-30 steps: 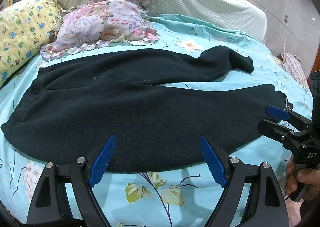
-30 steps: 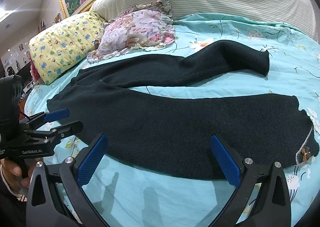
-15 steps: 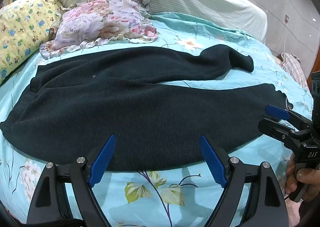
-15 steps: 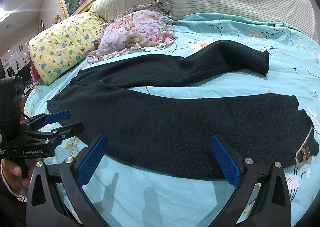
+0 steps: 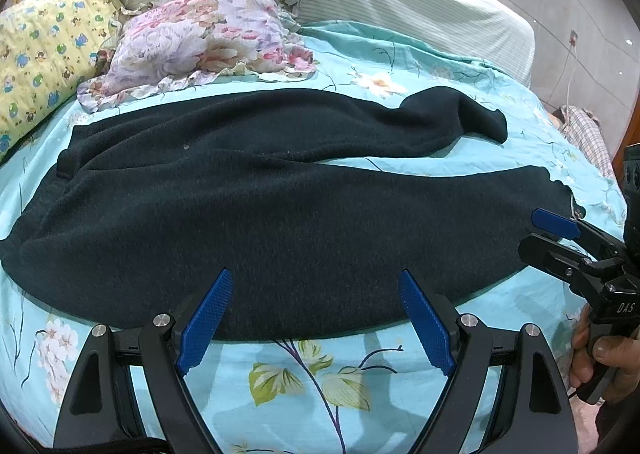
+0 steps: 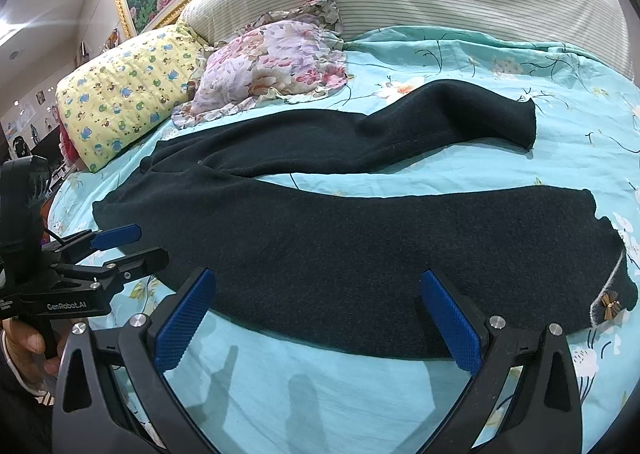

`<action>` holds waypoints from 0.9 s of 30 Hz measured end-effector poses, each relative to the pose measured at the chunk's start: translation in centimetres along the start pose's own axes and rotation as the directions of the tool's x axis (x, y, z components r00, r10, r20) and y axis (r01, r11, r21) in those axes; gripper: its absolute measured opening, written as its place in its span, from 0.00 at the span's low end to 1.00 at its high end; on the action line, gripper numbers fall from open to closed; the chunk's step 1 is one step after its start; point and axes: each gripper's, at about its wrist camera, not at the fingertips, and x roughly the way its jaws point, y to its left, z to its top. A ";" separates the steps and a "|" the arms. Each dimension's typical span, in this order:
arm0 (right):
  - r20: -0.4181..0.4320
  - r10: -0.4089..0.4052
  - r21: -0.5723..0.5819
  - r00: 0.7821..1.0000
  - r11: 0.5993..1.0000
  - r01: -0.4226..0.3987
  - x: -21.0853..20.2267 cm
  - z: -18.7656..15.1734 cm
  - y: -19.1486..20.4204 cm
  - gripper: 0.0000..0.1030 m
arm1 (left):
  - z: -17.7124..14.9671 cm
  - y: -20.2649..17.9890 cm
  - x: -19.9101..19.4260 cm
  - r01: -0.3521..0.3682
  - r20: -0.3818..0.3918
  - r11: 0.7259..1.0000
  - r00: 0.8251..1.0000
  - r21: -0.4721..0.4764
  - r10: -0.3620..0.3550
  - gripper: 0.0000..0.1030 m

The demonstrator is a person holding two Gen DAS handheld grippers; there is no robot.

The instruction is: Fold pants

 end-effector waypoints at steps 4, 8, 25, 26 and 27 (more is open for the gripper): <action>-0.003 0.002 0.003 1.000 1.000 -0.002 0.0 0.0 -0.1 0.99 | 0.0 0.0 0.1 0.004 -0.003 1.000 1.000 -0.001 -0.004 0.84; -0.002 0.003 0.005 1.000 1.000 -0.003 0.0 0.0 0.0 0.99 | 0.1 0.2 0.2 0.007 -0.006 1.000 1.000 -0.004 -0.007 0.84; -0.015 0.004 0.064 1.000 0.998 -0.003 -0.1 1.7 -1.6 0.99 | 2.8 0.2 0.0 0.079 -0.009 0.996 0.997 0.033 -0.079 0.84; -0.013 0.005 0.068 1.000 0.998 -0.004 -0.1 2.0 -1.8 0.99 | 3.3 0.2 0.1 0.083 -0.008 0.996 0.997 0.042 -0.083 0.84; -0.007 0.002 0.071 1.000 0.997 -0.002 -0.1 2.3 -1.9 0.99 | 3.9 0.2 0.2 0.086 -0.007 0.995 0.996 0.051 -0.086 0.84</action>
